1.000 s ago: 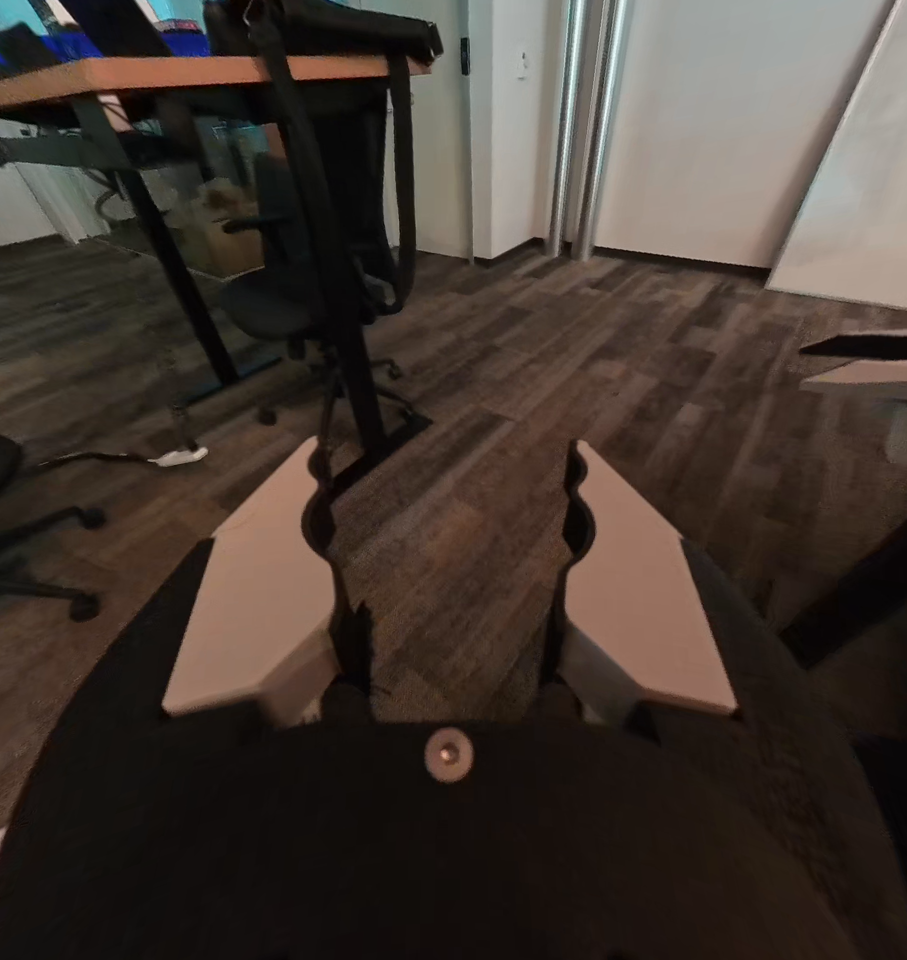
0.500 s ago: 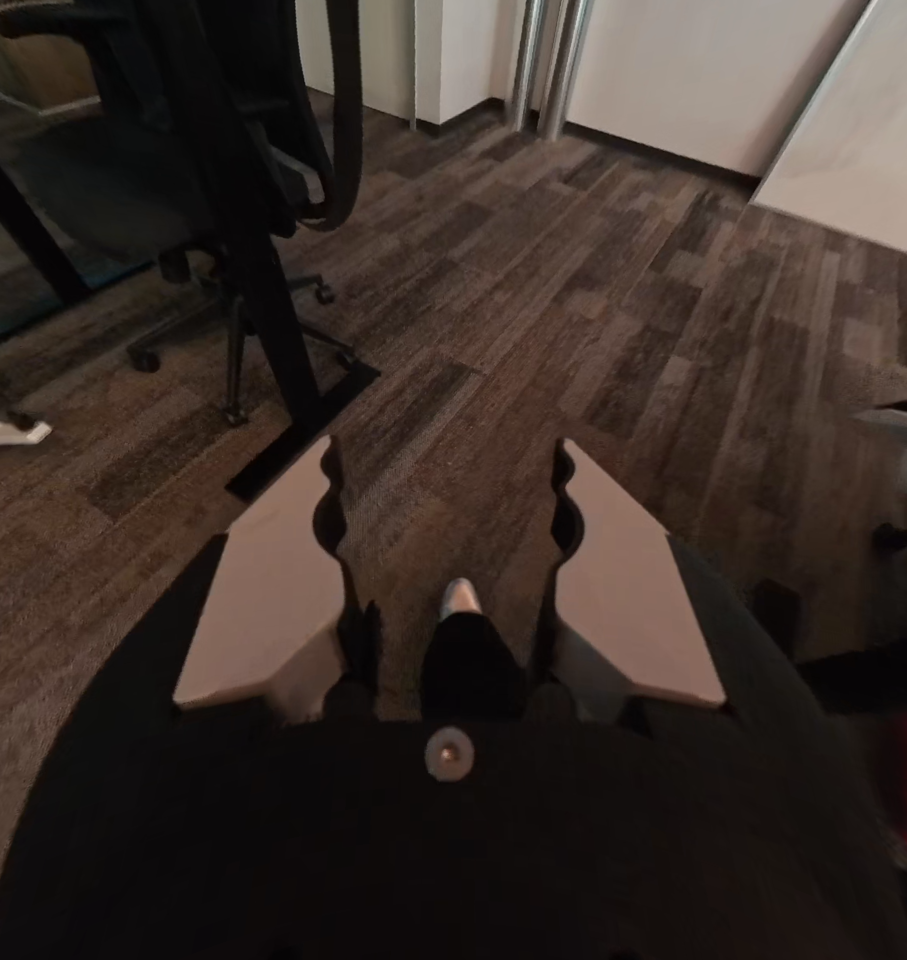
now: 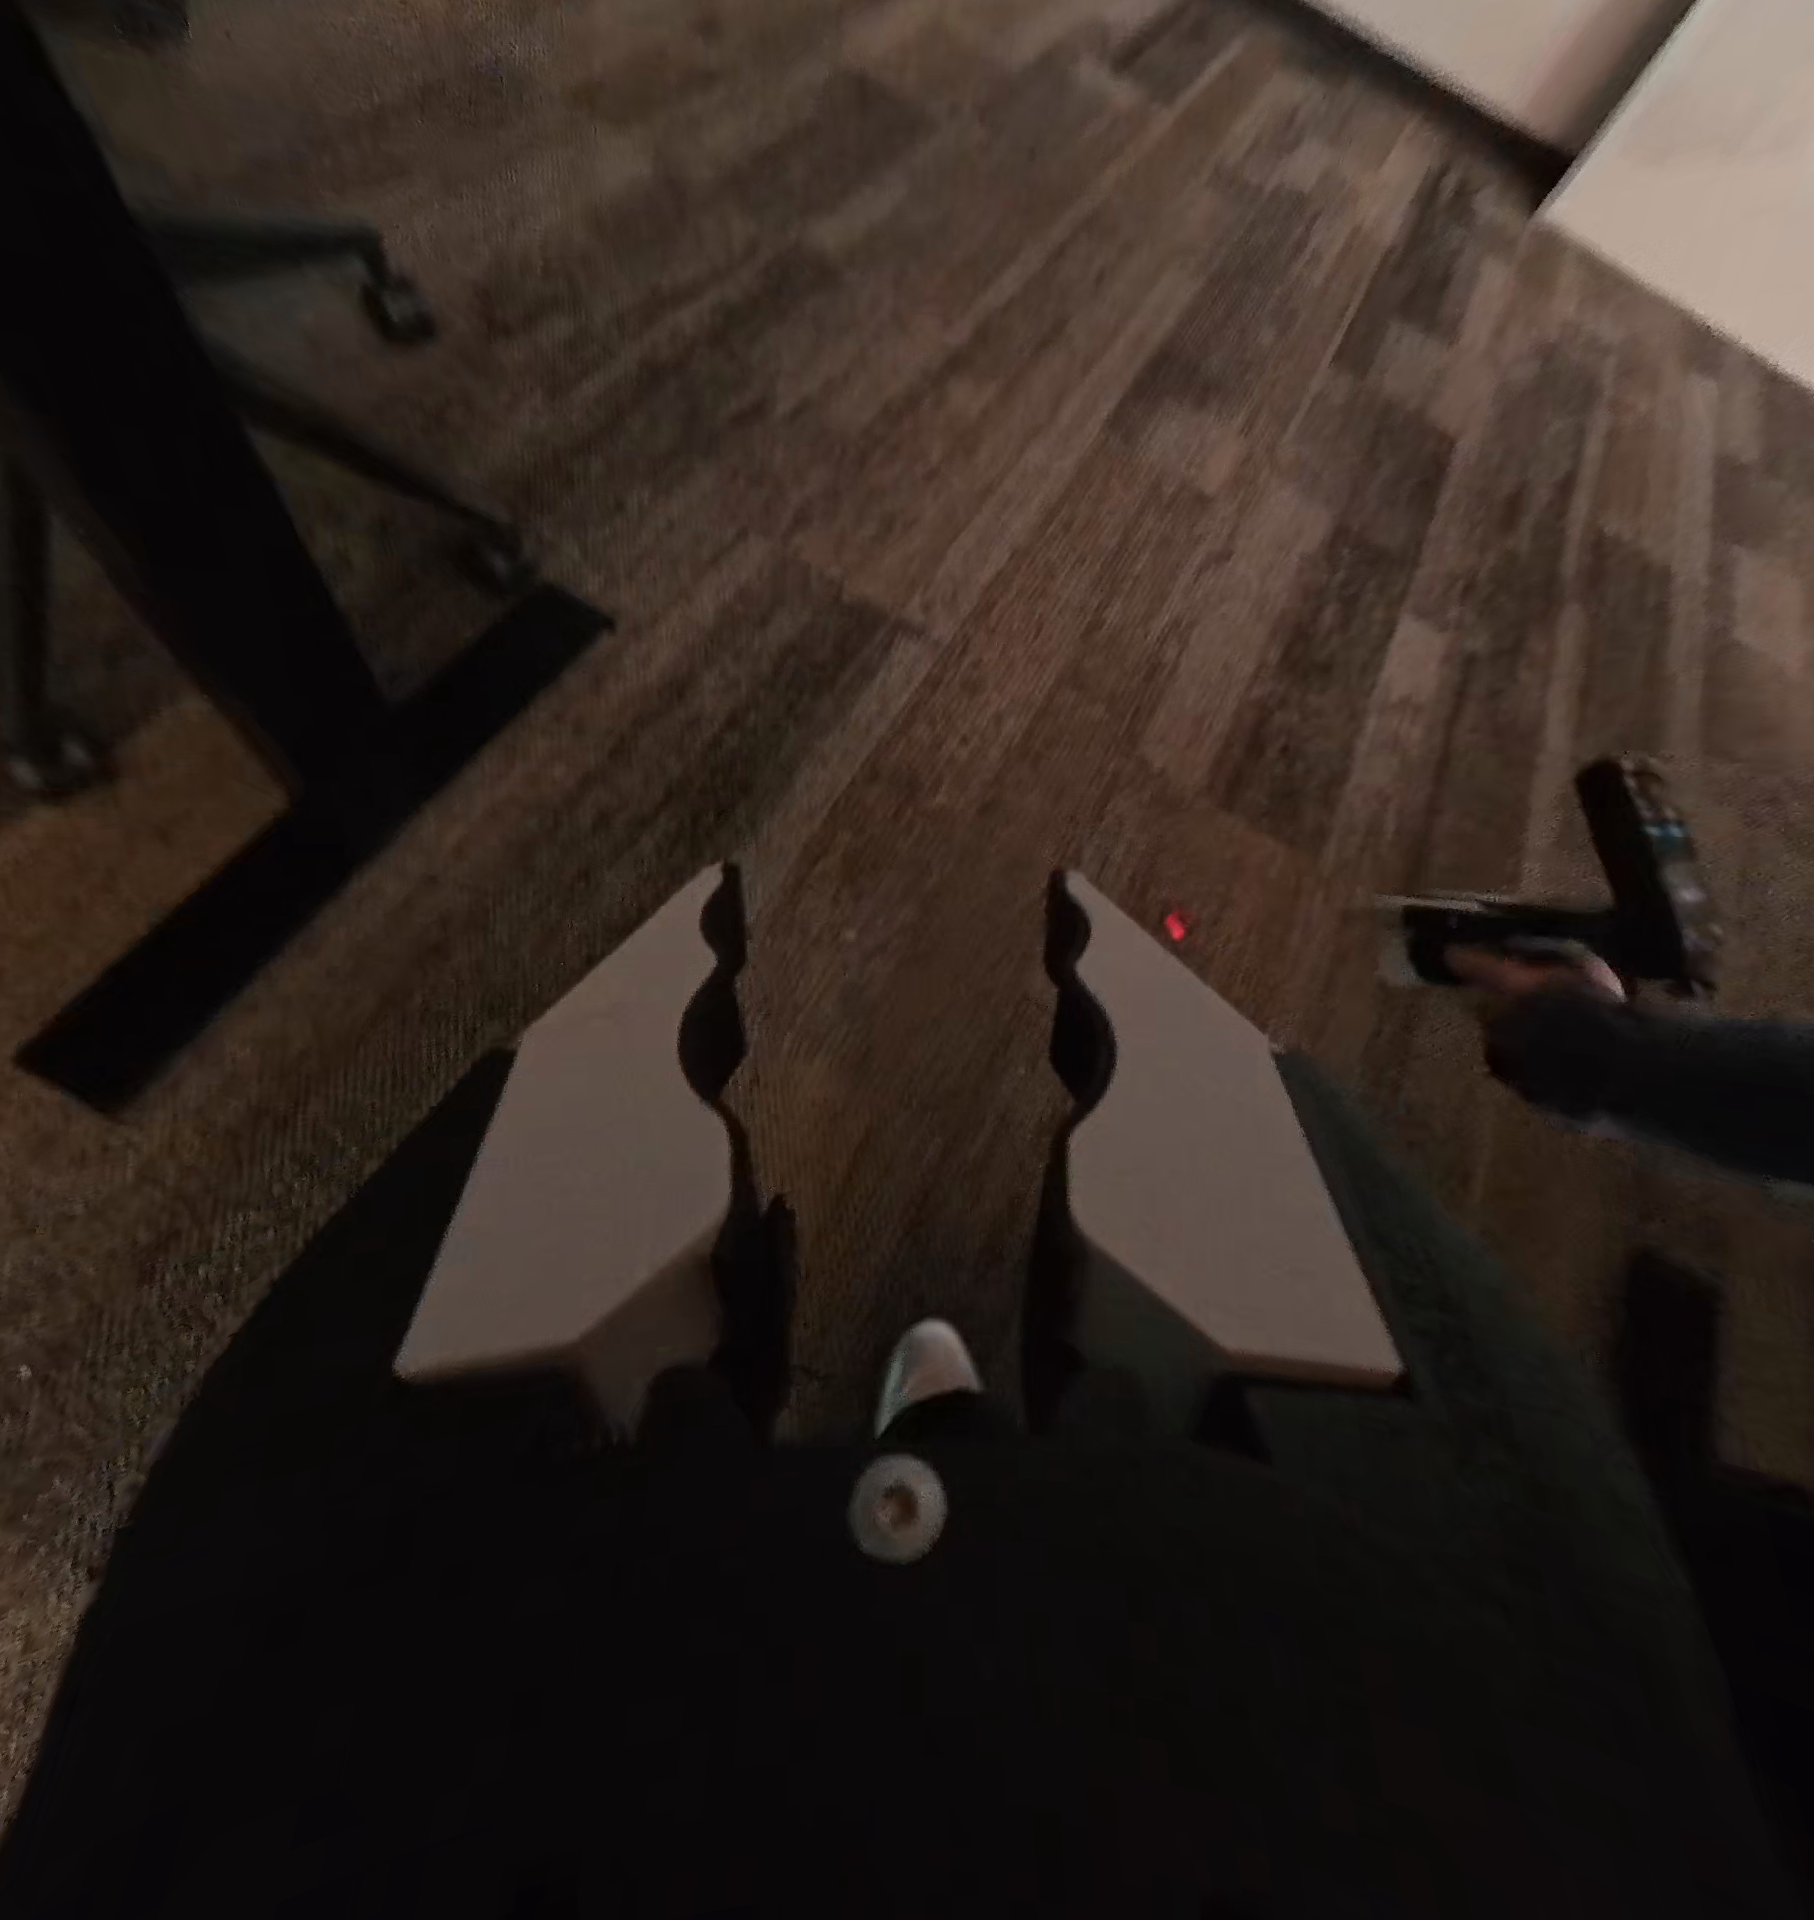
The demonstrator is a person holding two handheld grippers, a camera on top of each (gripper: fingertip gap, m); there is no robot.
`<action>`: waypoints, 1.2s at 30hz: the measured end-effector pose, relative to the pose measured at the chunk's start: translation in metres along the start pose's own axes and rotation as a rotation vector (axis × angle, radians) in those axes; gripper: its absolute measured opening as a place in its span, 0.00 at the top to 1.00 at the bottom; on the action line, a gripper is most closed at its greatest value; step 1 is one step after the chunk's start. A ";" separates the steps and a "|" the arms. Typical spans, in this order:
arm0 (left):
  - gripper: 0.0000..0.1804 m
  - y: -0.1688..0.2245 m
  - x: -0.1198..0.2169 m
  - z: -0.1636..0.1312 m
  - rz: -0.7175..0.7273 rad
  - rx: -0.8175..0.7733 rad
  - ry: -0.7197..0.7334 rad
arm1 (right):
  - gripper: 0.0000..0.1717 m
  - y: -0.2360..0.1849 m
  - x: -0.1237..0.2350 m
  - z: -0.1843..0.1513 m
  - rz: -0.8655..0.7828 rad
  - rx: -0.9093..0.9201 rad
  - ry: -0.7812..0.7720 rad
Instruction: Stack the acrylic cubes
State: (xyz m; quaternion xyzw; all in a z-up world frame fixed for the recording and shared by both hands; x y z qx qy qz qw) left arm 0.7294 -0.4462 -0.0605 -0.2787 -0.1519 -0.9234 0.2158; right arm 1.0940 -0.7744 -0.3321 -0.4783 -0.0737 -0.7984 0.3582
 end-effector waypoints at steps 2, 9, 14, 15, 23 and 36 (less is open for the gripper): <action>0.68 -0.010 -0.025 -0.033 0.039 0.018 -0.055 | 0.79 0.033 -0.075 -0.010 -0.016 0.051 -0.083; 0.68 -0.026 -0.066 -0.105 0.100 0.085 -0.277 | 0.72 0.091 -0.217 -0.030 -0.014 0.050 -0.208; 0.68 -0.021 -0.056 -0.109 0.137 0.091 -0.317 | 0.85 0.096 -0.241 -0.024 -0.067 0.112 -0.291; 0.68 -0.019 -0.052 -0.108 0.141 0.092 -0.317 | 0.85 0.093 -0.239 -0.020 -0.060 0.111 -0.317; 0.69 0.018 0.024 -0.056 0.232 0.190 -0.272 | 0.85 -0.020 -0.065 0.038 0.143 0.304 -0.438; 0.70 -0.008 0.277 -0.062 0.673 0.571 -0.331 | 0.85 -0.317 0.215 0.161 0.632 1.036 -0.464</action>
Point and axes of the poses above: each gripper's, where its closed fingertips meet, x back along the fingers, z out of its top, y = z × x across the jaws, the point moved 10 cm from there along x, back along the fingers, and after that the axes turned 8 degrees about z, right-handed, at the moved point
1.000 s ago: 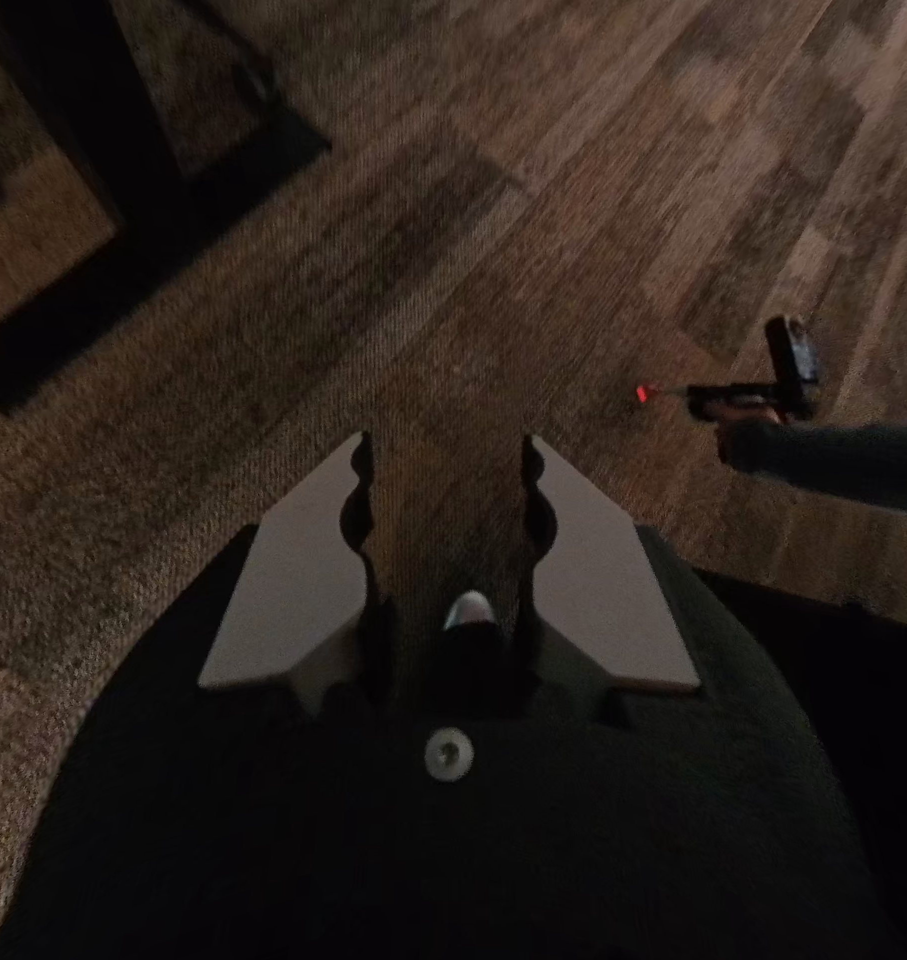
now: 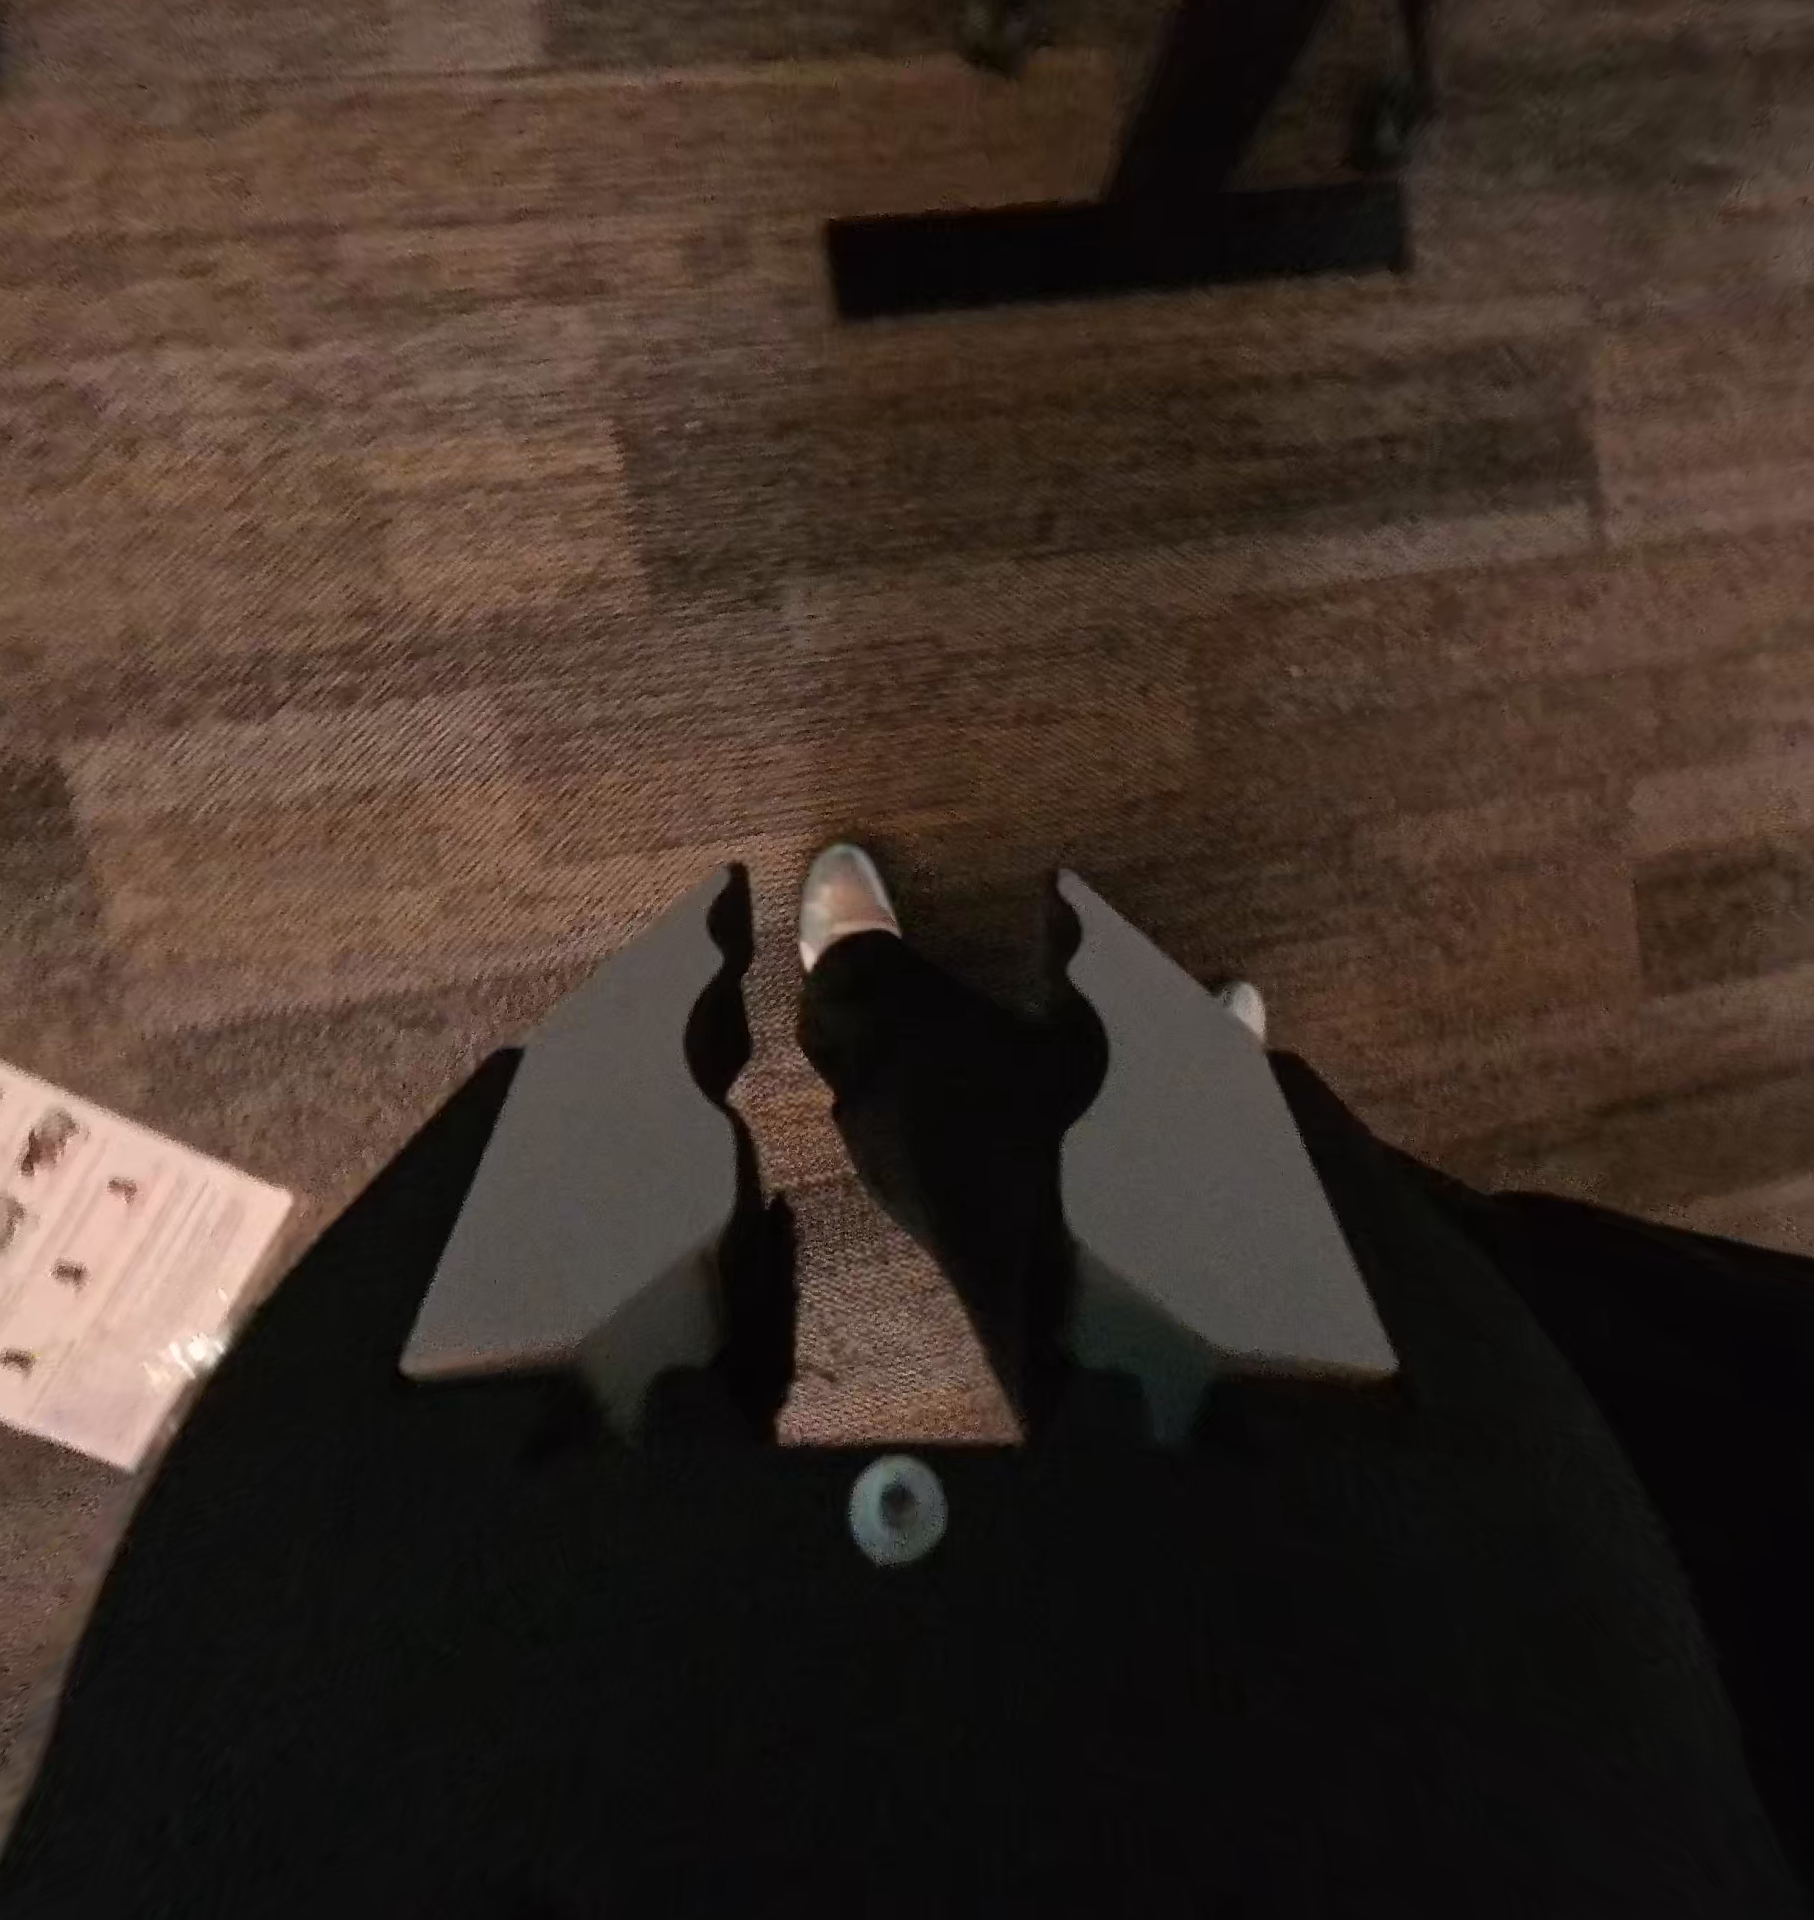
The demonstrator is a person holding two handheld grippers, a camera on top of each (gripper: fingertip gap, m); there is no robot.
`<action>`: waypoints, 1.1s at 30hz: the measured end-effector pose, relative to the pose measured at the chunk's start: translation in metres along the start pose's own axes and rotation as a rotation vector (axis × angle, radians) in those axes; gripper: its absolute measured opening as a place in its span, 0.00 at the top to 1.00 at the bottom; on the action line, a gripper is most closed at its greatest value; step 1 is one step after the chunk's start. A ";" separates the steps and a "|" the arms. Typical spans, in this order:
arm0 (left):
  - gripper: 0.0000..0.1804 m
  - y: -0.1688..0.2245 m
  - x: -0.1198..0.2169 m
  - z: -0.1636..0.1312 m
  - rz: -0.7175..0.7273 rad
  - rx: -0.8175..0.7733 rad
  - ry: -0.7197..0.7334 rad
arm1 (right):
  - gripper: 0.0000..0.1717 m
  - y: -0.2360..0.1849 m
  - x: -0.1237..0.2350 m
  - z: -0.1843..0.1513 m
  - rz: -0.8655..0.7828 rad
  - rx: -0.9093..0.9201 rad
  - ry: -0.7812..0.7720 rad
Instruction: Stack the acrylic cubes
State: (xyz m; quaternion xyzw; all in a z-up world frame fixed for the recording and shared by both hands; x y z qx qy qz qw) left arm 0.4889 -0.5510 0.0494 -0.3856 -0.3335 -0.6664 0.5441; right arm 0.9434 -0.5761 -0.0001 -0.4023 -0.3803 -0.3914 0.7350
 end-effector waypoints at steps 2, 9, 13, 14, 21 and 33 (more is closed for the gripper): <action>0.70 -0.037 0.007 -0.011 0.049 0.113 0.011 | 0.85 -0.019 -0.003 0.037 0.018 0.112 -0.035; 0.69 -0.193 0.017 -0.024 0.172 0.260 0.003 | 0.85 -0.114 -0.068 0.181 0.050 0.346 -0.133; 0.69 -0.270 0.016 -0.006 0.213 0.349 0.029 | 0.85 -0.188 -0.114 0.279 0.102 0.525 -0.091; 0.70 -0.285 0.013 0.000 0.219 0.380 0.045 | 0.85 -0.206 -0.123 0.303 0.118 0.557 -0.068; 0.73 -0.391 -0.057 0.049 0.240 0.702 0.115 | 0.85 -0.293 -0.165 0.450 0.217 0.738 0.076; 0.78 -0.606 -0.332 0.116 0.254 1.105 0.056 | 0.85 -0.428 -0.398 0.648 0.443 0.855 -0.037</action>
Point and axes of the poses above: each gripper's, where its closed fingertips meet, x back along the fingers, z out of its top, y = z × x across the jaws, the point moved 10 cm from there along x, back along the fingers, and after that the axes turned 8 degrees about z, right-handed, at the moved point
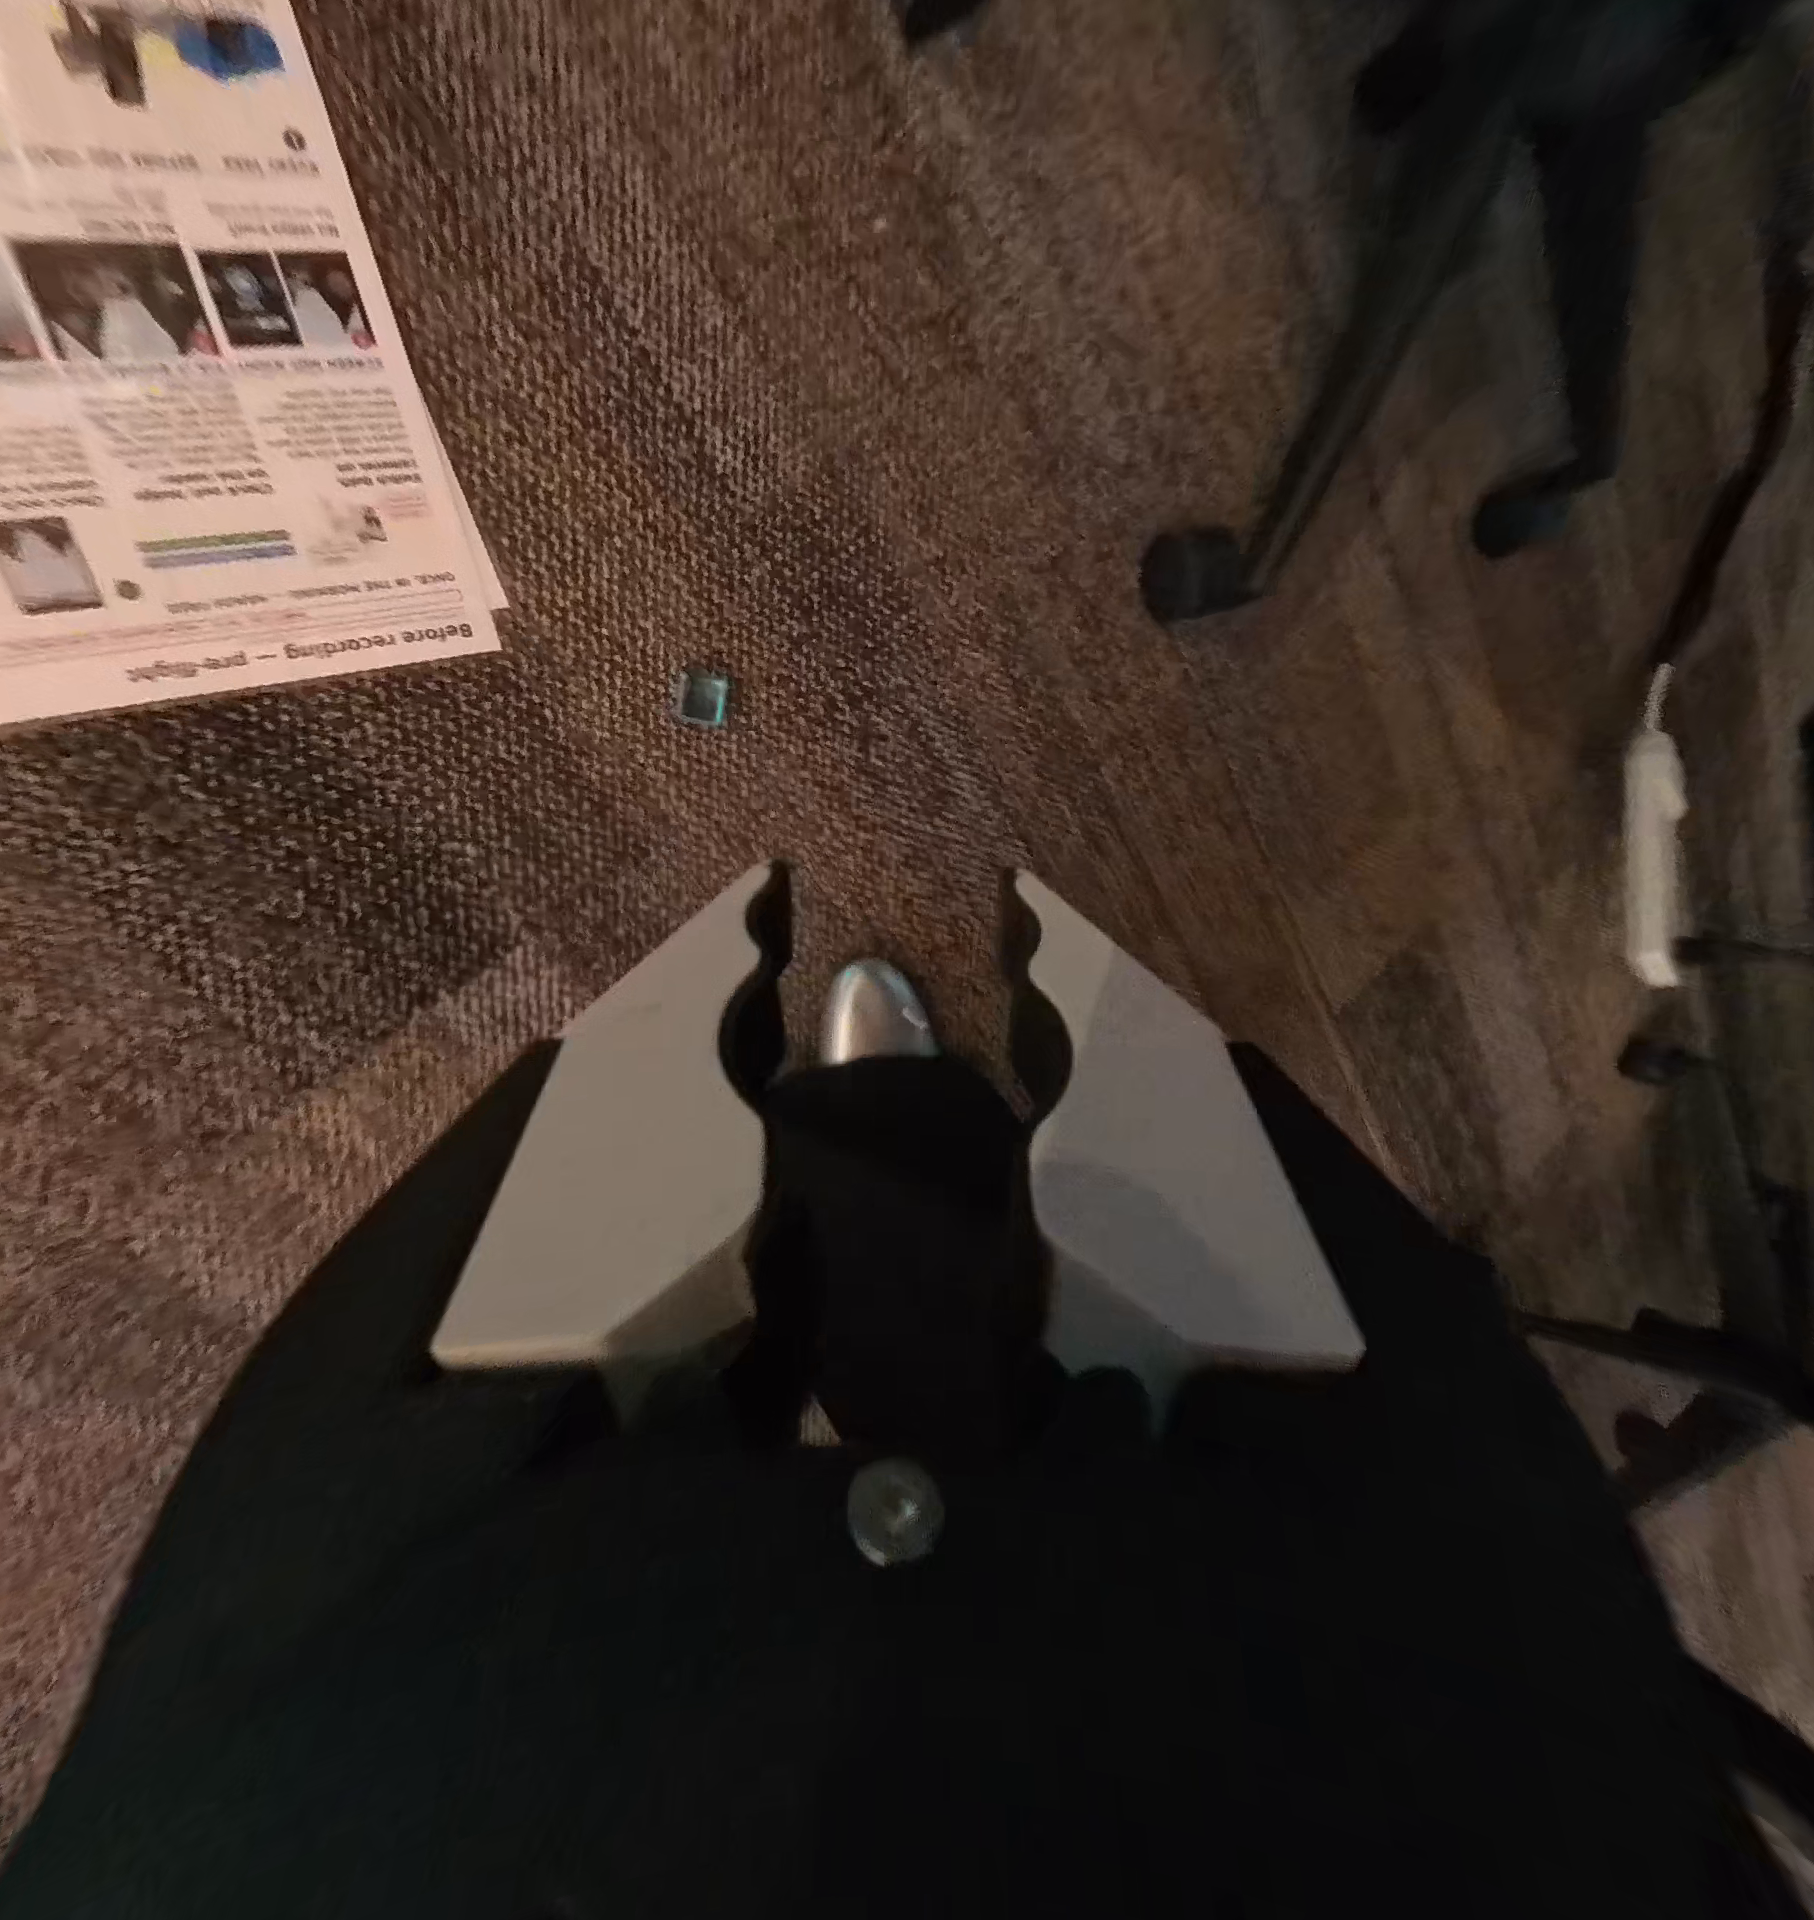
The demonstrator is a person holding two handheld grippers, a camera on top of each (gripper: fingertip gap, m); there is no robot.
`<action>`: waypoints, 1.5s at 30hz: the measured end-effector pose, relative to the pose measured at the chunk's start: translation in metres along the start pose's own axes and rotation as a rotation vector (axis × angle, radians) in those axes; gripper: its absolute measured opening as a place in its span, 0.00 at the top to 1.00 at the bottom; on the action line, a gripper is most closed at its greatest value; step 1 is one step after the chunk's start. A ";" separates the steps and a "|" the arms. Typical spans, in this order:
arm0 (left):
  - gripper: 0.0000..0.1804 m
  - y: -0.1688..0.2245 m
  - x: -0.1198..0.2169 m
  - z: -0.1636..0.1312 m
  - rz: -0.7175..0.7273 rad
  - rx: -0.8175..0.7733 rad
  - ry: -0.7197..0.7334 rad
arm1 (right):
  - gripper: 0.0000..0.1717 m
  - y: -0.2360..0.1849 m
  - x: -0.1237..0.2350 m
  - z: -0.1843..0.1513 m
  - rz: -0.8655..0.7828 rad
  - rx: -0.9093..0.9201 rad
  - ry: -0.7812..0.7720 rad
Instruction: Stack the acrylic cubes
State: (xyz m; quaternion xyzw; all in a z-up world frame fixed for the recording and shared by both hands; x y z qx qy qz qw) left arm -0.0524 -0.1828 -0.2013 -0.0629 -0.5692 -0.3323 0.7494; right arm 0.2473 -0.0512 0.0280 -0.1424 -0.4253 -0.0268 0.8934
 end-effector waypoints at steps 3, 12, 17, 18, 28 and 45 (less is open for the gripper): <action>0.71 -0.019 -0.095 -0.005 0.075 -0.143 -0.122 | 0.85 0.012 -0.043 0.003 0.034 -0.063 -0.032; 0.62 -0.047 -0.315 -0.023 0.044 -0.192 -0.072 | 0.85 0.045 -0.120 -0.058 -0.052 -0.191 -0.208; 0.66 -0.056 -0.359 -0.054 0.205 -0.259 -0.177 | 0.85 0.052 -0.127 -0.084 -0.068 -0.294 -0.283; 0.70 -0.057 -0.359 -0.056 0.216 -0.244 -0.158 | 0.85 0.052 -0.127 -0.087 -0.061 -0.287 -0.304; 0.85 -0.057 -0.367 -0.052 0.235 -0.186 -0.198 | 0.85 0.055 -0.114 -0.102 -0.082 -0.338 -0.326; 0.85 -0.051 0.108 0.136 -0.105 -0.209 0.207 | 0.85 0.027 -0.048 0.136 -0.009 0.310 -0.054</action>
Point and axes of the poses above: each gripper's, where its closed fingertips meet, x back along the fingers, z out of its top, y = z × x across the jaws, the point moved 10 cm from there along x, back along the fingers, and after that the axes turned 8 degrees about z, right-handed, at the moved point
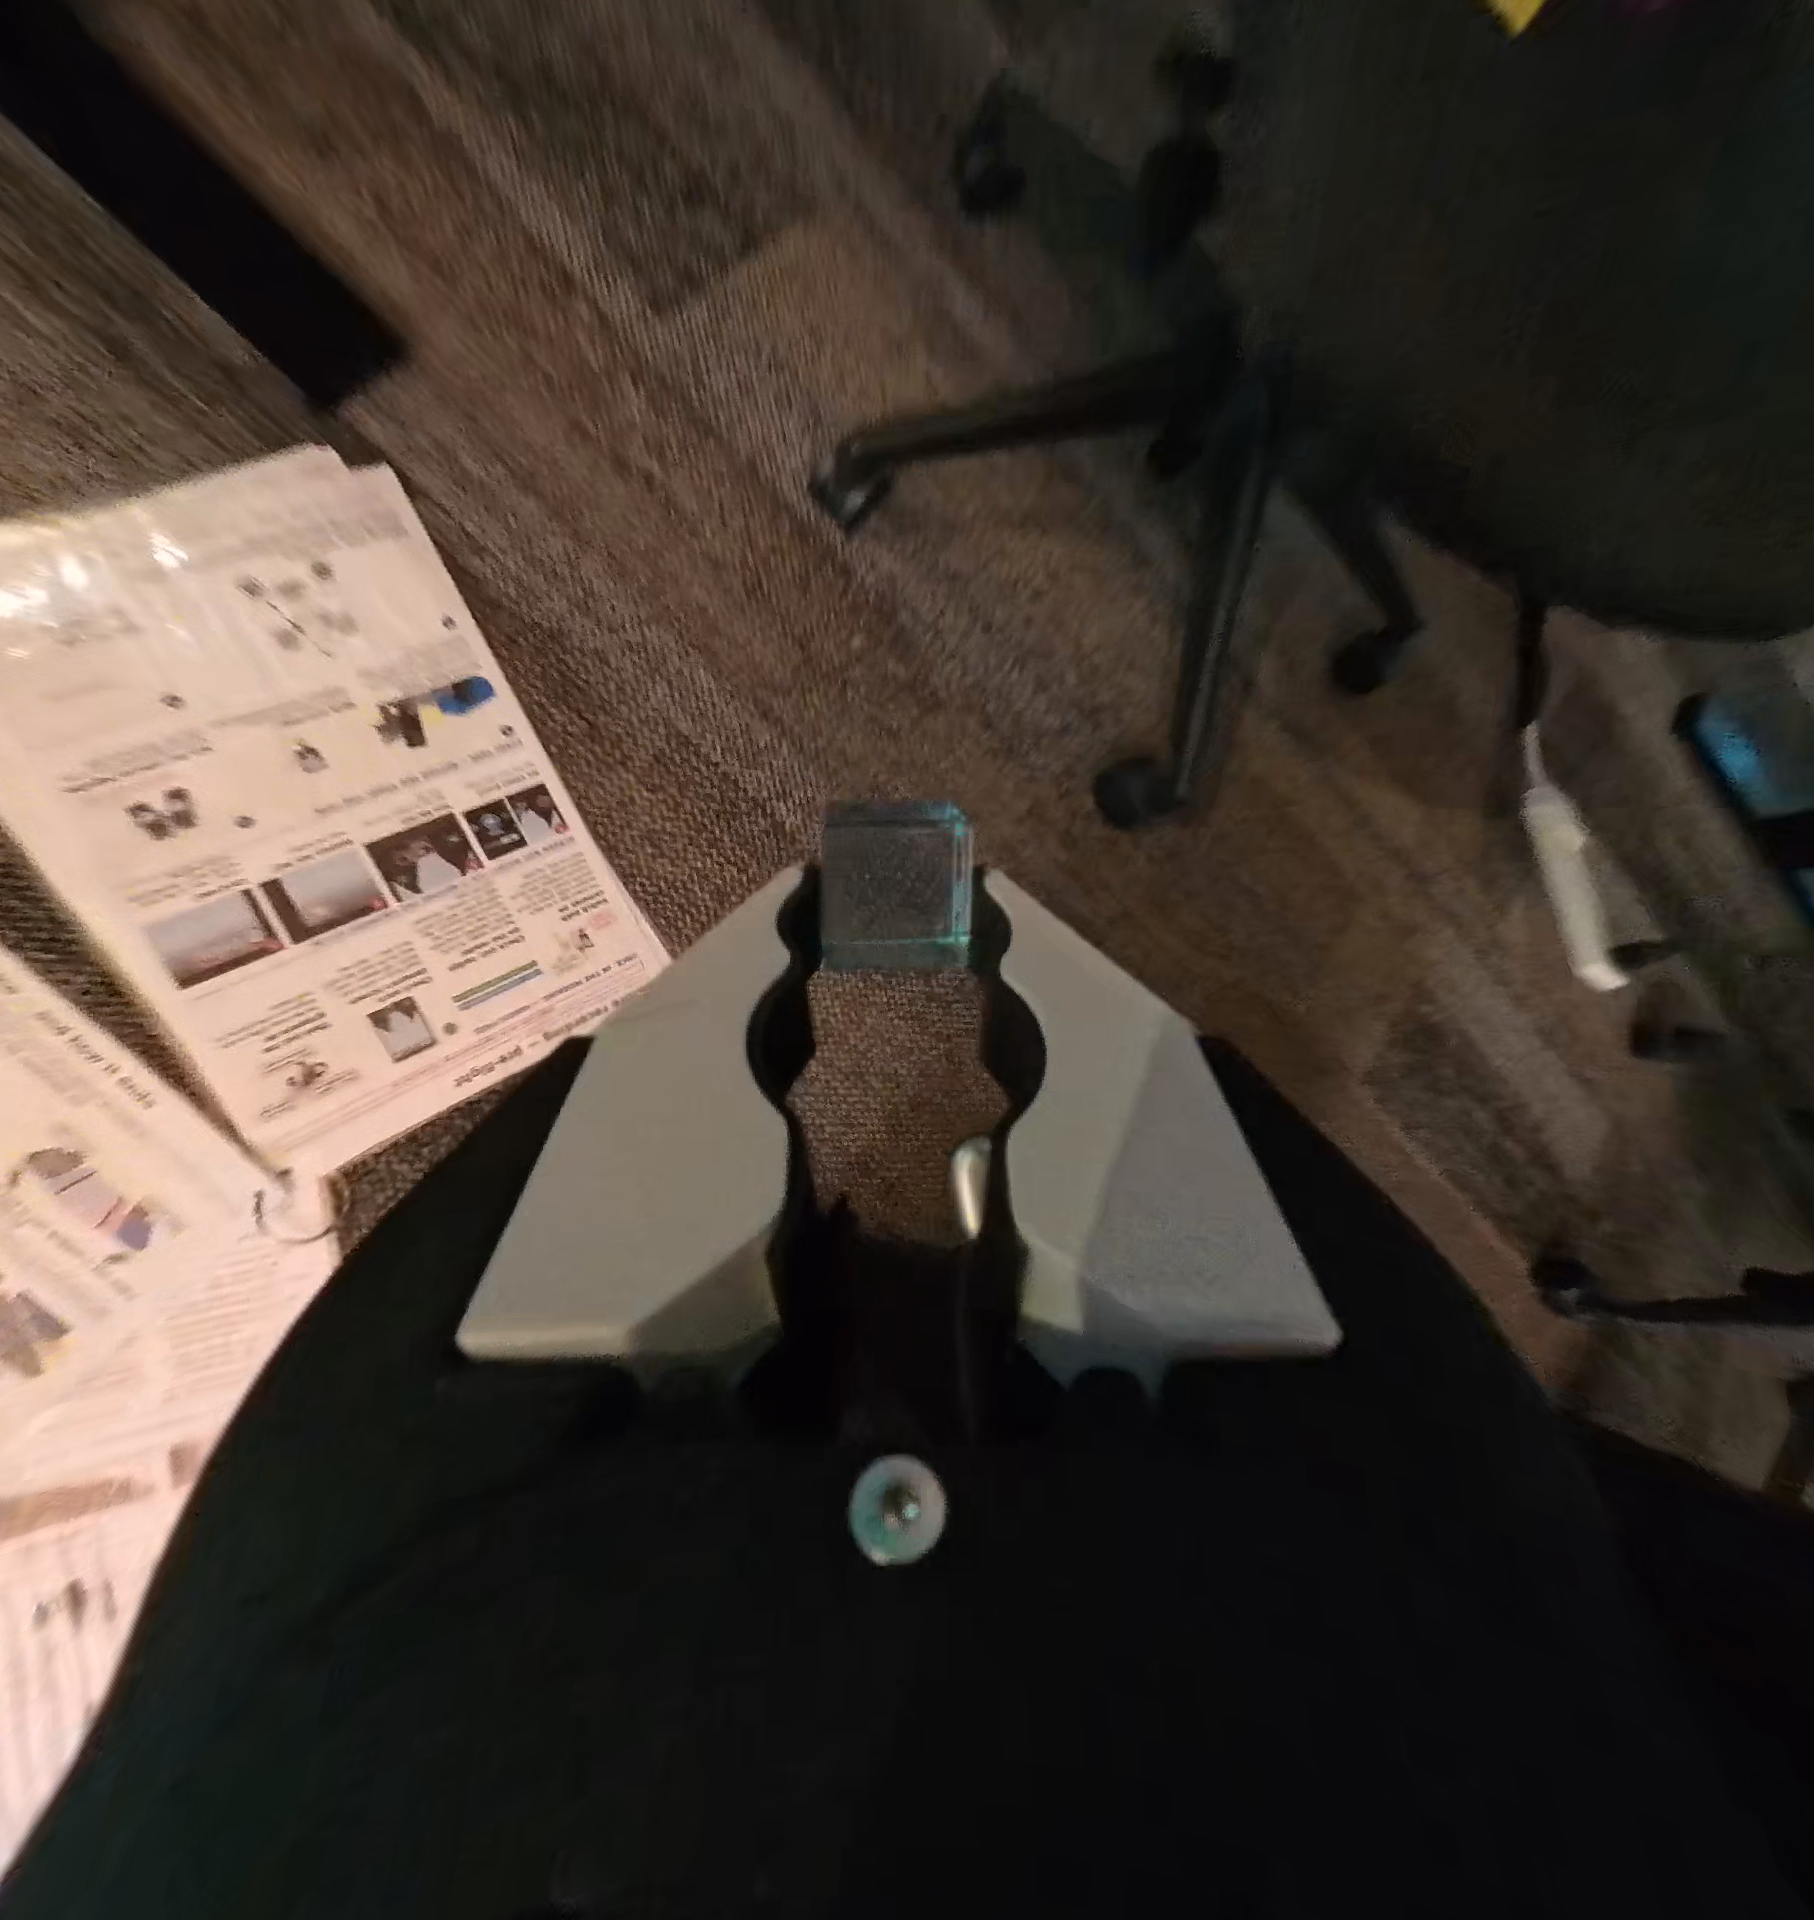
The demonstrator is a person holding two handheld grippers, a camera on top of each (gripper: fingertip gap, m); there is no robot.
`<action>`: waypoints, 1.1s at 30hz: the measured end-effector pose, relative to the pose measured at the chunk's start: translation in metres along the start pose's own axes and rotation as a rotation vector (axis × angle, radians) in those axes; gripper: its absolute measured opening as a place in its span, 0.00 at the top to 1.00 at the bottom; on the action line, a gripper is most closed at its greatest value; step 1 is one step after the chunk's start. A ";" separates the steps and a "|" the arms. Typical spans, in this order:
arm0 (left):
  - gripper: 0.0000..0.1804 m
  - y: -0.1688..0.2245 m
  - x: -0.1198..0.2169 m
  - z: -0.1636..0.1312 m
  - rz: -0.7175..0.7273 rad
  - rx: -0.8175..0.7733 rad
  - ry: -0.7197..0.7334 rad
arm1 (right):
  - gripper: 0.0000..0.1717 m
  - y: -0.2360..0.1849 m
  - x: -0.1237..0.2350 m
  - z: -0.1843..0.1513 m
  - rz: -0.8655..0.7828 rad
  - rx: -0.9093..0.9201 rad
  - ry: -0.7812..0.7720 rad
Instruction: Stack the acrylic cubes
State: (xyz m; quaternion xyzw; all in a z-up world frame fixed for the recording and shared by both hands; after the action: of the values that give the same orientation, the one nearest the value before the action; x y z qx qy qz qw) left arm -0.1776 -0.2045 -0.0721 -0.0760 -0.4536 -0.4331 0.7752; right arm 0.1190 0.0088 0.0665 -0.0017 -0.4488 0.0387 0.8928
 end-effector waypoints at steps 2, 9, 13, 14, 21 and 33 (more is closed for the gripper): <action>0.85 0.001 0.071 0.012 0.034 0.041 0.058 | 0.85 0.002 0.003 0.050 0.059 0.094 0.076; 0.85 0.000 0.318 -0.036 0.474 0.366 0.319 | 0.85 -0.050 -0.016 0.228 0.425 0.572 0.209; 0.85 0.000 0.440 -0.097 0.847 0.543 0.445 | 0.85 -0.125 -0.038 0.301 0.655 0.850 0.261; 0.85 0.003 0.467 -0.114 0.933 0.593 0.475 | 0.85 -0.147 -0.044 0.313 0.701 0.890 0.271; 0.85 0.043 0.613 -0.256 1.364 0.843 0.509 | 0.85 -0.378 -0.067 0.353 1.053 1.056 0.328; 0.85 -0.015 0.776 -0.435 1.629 1.188 0.489 | 0.85 -0.790 -0.086 0.330 1.416 1.194 0.235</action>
State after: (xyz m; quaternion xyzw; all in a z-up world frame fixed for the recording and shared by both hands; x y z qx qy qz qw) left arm 0.2541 -0.9028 0.2695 0.1248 -0.2354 0.5122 0.8165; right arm -0.1430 -0.7952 0.2240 0.1805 -0.1557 0.7979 0.5537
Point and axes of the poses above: each gripper's, where its closed fingertips meet, x back along the fingers, z out of its top, y = z × x across the jaws, the point moved 10 cm from there along x, back along the fingers, and after that the axes turned 8 degrees about z, right-handed, at the moved point
